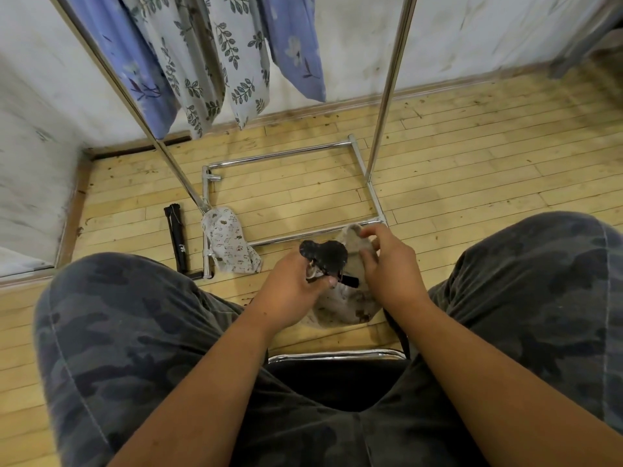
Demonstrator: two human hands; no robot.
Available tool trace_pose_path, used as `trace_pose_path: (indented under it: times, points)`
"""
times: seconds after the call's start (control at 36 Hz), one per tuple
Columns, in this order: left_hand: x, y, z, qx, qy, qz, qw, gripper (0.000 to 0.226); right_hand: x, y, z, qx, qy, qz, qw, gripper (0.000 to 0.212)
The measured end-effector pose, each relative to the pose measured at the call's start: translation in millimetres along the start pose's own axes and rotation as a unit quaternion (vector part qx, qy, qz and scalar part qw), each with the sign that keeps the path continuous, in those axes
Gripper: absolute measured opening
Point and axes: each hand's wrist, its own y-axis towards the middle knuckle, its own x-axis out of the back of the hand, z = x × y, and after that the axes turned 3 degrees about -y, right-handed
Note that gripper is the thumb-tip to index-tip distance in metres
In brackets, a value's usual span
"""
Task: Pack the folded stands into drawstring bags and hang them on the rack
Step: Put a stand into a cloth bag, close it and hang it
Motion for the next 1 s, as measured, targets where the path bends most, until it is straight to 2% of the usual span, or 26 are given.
trace_pose_path:
  times: [0.17, 0.33, 0.44, 0.58, 0.67, 0.78, 0.86, 1.0]
  points:
    - [-9, 0, 3, -0.031, 0.002, -0.008, 0.999, 0.050, 3, -5, 11, 0.062, 0.040, -0.002, 0.997, 0.020]
    - [-12, 2, 4, -0.039, -0.004, -0.023, 0.999, 0.058, 6, -11, 16, 0.107, 0.112, 0.026, 0.988, 0.023]
    - [-18, 3, 5, -0.040, 0.002, -0.037, 0.999, 0.063, 6, -11, 15, 0.092, 0.152, 0.030, 0.984, 0.026]
    - [-19, 7, 12, -0.039, 0.028, -0.080, 0.996, 0.062, 6, -7, 15, 0.067, 0.131, 0.037, 0.988, 0.021]
    - [-11, 8, 21, 0.021, 0.033, -0.105, 0.994, 0.053, 7, -4, 11, 0.031, 0.066, 0.054, 0.996, 0.019]
    - [-2, 10, 22, 0.117, -0.090, -0.146, 0.978, 0.046, 5, -5, 6, 0.026, -0.009, 0.079, 0.997, 0.022]
    - [-2, 12, 23, 0.161, -0.174, -0.163, 0.958, 0.042, 0, -6, 4, 0.019, -0.014, 0.069, 0.997, 0.018]
    - [0, 7, 7, 0.144, -0.184, -0.122, 0.965, 0.034, -1, -3, -2, -0.009, 0.015, 0.053, 0.998, 0.017]
